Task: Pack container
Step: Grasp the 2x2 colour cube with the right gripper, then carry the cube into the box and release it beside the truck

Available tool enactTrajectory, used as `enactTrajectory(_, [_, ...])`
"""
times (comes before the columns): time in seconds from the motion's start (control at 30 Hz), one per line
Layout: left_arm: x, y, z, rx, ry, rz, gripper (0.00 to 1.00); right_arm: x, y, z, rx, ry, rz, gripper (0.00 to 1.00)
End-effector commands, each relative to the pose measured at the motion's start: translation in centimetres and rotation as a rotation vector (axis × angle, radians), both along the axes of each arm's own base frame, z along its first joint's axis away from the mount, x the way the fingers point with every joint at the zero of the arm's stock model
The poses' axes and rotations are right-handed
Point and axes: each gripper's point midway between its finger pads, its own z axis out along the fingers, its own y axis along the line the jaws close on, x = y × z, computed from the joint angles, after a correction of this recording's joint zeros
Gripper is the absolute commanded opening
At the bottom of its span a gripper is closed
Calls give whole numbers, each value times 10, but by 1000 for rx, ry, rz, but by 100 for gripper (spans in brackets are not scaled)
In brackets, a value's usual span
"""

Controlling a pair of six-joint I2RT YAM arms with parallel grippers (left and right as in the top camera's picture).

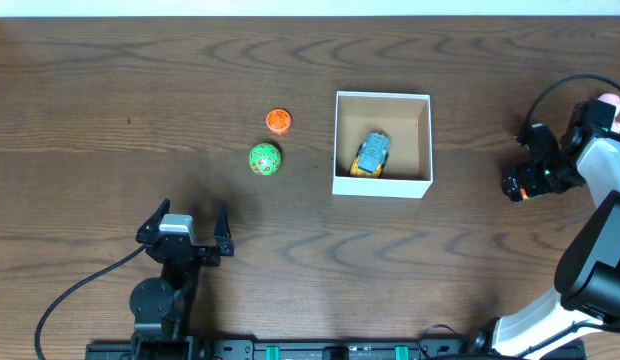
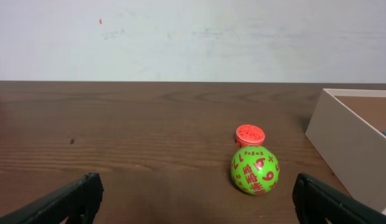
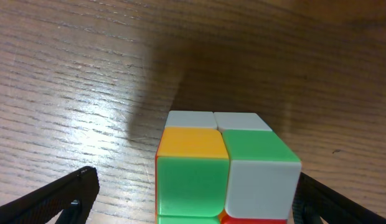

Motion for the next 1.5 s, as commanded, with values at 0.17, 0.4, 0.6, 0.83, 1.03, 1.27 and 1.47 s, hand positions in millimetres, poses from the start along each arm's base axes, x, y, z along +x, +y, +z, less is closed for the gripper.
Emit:
enactTrajectory(0.17, [-1, -1, -15, 5, 45, -10, 98, -1, -8, -5, -31, 9, -1, 99])
enactTrajectory(0.4, [-1, -1, -15, 6, 45, -9, 98, -2, -12, -4, -55, 16, -9, 99])
enactTrajectory(0.6, [-1, -1, -15, 6, 45, -10, 98, -1, -13, -4, -56, 12, -13, 86])
enactTrajectory(0.83, [-1, -1, -15, 6, 45, -9, 98, 0, -13, -4, -58, 9, -13, 71])
enactTrajectory(1.03, [-1, -1, -15, 6, 45, -9, 98, 6, -16, -3, -63, -18, -51, 66])
enactTrajectory(1.27, [-1, -1, -15, 5, 45, -9, 98, 7, -16, -3, -64, -24, -56, 46])
enactTrajectory(1.47, [-1, -1, -15, 6, 45, -9, 98, 16, -10, 4, -72, -46, -33, 42])
